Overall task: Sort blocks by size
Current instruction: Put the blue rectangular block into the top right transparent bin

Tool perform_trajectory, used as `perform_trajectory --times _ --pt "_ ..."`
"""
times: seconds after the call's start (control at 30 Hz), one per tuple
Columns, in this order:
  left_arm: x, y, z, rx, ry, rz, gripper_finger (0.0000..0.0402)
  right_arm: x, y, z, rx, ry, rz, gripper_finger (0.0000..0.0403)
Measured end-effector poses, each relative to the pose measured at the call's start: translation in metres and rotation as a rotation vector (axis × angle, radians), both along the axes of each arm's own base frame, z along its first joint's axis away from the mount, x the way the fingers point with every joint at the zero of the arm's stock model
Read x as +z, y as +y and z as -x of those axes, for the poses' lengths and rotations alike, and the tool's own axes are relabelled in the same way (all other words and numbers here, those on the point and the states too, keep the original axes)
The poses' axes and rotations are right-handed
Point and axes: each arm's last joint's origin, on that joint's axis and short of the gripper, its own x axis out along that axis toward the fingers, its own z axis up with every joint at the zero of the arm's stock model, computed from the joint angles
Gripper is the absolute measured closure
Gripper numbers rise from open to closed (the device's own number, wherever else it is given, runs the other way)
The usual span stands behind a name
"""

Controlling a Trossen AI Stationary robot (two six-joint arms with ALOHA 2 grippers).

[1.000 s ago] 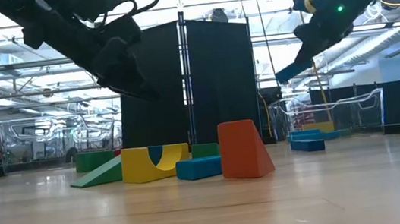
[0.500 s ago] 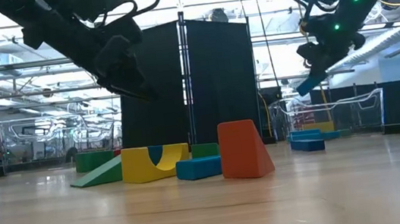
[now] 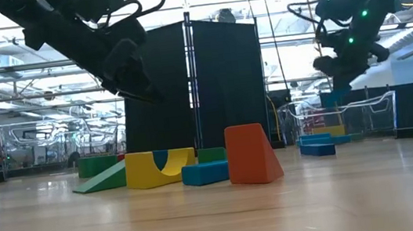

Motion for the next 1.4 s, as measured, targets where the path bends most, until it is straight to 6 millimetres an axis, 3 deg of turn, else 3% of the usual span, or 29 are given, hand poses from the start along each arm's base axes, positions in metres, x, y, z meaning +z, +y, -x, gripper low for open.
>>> perform_trajectory --times 0.47,0.97,1.17,1.4 --pt "0.001 0.000 -0.001 -0.002 -0.016 0.001 0.0256 -0.025 -0.025 -0.005 -0.059 0.028 -0.077 0.0344" --pt "-0.001 -0.001 0.001 -0.040 0.016 0.029 0.0256 -0.028 -0.027 -0.008 -0.062 0.039 -0.072 0.0242" --pt "-0.002 -0.001 0.001 -0.061 0.036 0.004 0.0256 -0.022 -0.021 -0.011 -0.026 0.011 -0.047 0.0258" --pt "-0.002 -0.001 0.001 -0.093 0.050 -0.033 0.0256 0.001 0.005 -0.021 0.115 -0.096 0.020 0.0285"
